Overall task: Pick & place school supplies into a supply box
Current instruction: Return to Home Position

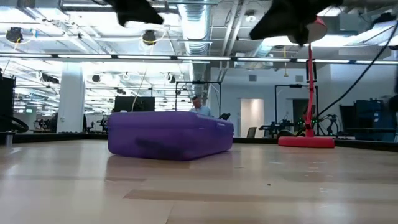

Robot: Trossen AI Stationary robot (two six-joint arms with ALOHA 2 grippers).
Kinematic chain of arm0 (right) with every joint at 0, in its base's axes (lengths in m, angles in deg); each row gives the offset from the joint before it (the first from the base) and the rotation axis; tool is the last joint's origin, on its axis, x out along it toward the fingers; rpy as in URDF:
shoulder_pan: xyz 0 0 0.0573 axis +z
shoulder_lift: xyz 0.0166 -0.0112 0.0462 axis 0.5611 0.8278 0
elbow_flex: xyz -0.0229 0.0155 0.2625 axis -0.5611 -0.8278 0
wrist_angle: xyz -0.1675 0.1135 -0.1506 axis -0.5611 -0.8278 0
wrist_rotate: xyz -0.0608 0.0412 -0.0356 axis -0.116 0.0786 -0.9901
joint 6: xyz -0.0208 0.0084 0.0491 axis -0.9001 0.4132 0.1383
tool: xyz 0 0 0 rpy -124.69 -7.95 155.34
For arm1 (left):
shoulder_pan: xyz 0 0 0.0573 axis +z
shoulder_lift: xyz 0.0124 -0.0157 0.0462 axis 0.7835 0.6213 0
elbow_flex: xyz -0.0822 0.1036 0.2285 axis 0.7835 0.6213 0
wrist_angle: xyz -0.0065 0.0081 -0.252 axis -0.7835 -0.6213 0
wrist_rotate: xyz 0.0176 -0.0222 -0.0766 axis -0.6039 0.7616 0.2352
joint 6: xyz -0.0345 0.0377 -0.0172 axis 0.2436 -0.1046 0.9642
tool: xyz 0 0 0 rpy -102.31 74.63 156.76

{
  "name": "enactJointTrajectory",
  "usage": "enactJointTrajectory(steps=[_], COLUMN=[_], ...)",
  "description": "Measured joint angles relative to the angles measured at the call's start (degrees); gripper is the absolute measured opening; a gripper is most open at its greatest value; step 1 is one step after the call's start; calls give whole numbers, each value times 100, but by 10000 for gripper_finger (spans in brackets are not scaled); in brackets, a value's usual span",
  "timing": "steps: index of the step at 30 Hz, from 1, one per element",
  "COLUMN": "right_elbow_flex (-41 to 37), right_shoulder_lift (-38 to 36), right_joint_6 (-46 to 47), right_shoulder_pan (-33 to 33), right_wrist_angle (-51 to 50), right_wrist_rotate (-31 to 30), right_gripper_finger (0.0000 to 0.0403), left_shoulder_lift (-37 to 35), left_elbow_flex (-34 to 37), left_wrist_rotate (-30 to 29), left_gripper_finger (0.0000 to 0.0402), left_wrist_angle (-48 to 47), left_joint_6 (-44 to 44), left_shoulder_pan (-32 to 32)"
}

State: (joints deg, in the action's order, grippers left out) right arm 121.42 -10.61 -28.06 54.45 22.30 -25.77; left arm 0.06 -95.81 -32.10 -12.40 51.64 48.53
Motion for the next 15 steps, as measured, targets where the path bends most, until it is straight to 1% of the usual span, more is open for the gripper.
enactJointTrajectory(steps=[2, 3, 4, 6, 7, 9, 10, 13, 15], right_elbow_flex=[-1, -3, -5, -4, -4, -4, -4, -4, -4], right_shoulder_lift=[-393, -591, -792, -1149, -1315, -1576, -1677, -1998, -2205], right_joint_6=[-683, -838, -910, -1002, -1153, -1689, -1928, -2417, -2428], right_shoulder_pan=[-131, -177, -204, -258, -296, -327, -336, -475, -645], right_wrist_angle=[-313, -470, -559, -572, -568, -553, -552, -778, -1120], right_wrist_rotate=[25, 45, 31, -4, -2, 25, 5, -191, -212], right_gripper_finger=[0, 0, 0, 0, 0, 0, 0, 0, 0], left_shoulder_lift=[-286, -423, -557, -812, -893, -1041, -1099, -1275, -1427], left_elbow_flex=[0, 0, 0, 0, 0, 2, 2, 3, 58], left_wrist_rotate=[-1057, -1431, -1630, -1600, -1494, -1218, -1173, -1285, -1294], left_gripper_finger=[0, 0, 0, 0, 0, 0, 0, 0, 0], left_wrist_angle=[-221, -380, -541, -842, -899, -984, -990, -1048, -1061], left_joint_6=[-273, -359, -341, -129, -129, -458, -609, -901, -1041], left_shoulder_pan=[5, 5, 5, 3, 3, -5, -8, 20, 68])
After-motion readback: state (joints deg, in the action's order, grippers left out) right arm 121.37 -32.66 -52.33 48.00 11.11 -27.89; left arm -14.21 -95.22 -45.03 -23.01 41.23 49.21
